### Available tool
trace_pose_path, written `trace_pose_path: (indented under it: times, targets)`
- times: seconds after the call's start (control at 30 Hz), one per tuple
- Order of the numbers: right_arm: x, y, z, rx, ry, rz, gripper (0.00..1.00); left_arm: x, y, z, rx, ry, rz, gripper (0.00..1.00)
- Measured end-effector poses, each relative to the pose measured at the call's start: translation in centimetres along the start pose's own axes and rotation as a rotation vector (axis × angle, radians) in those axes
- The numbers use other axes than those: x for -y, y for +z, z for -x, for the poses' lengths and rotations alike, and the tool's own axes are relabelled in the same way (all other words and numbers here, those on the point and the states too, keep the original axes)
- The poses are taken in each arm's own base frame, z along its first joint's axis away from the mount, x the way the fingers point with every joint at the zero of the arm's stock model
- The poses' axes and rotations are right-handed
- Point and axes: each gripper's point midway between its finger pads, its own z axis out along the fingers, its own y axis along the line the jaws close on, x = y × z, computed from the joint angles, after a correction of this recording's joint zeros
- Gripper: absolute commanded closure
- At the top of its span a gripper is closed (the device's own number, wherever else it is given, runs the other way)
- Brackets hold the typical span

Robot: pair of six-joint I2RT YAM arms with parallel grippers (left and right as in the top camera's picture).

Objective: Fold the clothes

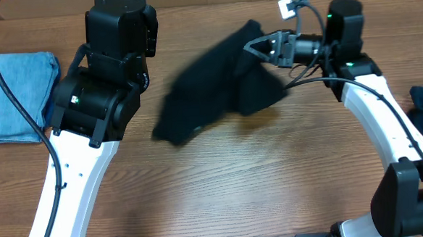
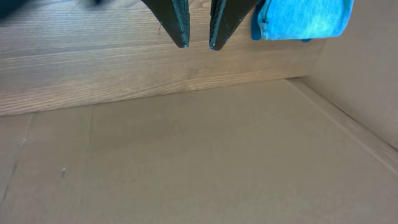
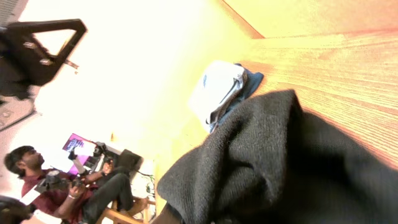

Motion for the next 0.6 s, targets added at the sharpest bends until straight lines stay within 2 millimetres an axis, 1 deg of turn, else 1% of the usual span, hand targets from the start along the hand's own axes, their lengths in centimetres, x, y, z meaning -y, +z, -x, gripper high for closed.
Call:
trace_pose_path:
  times: [0.07, 0.2, 0.27, 0.4, 0.43, 0.47, 0.5, 0.53, 0.57, 0.6]
  targets:
    - [-0.4, -0.7, 0.2, 0.002, -0.001, 0.013, 0.96, 0.0, 0.0, -0.1, -0.002, 0.001, 0.000, 0.84]
    - [-0.7, -1.5, 0.2, -0.003, 0.014, 0.034, 0.96, 0.2, 0.0, -0.6, -0.023, 0.011, -0.011, 0.84]
    - [-1.0, -1.4, 0.1, -0.012, 0.021, 0.051, 0.96, 0.9, 0.0, -1.0, -0.039, 0.020, -0.050, 0.83]
    - [-2.0, -0.7, -0.2, -0.034, 0.005, 0.088, 0.95, 2.6, -0.3, -1.7, -0.063, 0.025, -0.153, 0.78]
    - [-2.2, -0.5, -0.2, -0.037, -0.005, 0.098, 0.95, 3.2, -0.4, -2.0, -0.073, 0.028, -0.187, 0.69]
    - [-2.5, -0.4, -0.2, -0.038, -0.014, 0.105, 0.95, 3.7, -0.5, -2.2, -0.082, 0.029, -0.214, 0.58]
    - [-2.7, -0.3, -0.1, -0.039, -0.024, 0.112, 0.95, 4.1, -0.6, -2.6, -0.097, 0.038, -0.242, 0.41]
    - [-2.9, -0.2, 0.1, -0.036, -0.032, 0.118, 0.95, 4.7, -0.8, -3.2, -0.121, 0.041, -0.279, 0.34]
    - [-3.1, -0.3, 0.3, -0.032, -0.046, 0.123, 0.95, 5.3, -1.0, -3.9, -0.149, 0.042, -0.312, 0.33]
    - [-3.3, -0.3, 0.5, -0.029, -0.056, 0.128, 0.95, 5.7, -1.0, -4.5, -0.171, 0.049, -0.335, 0.37]
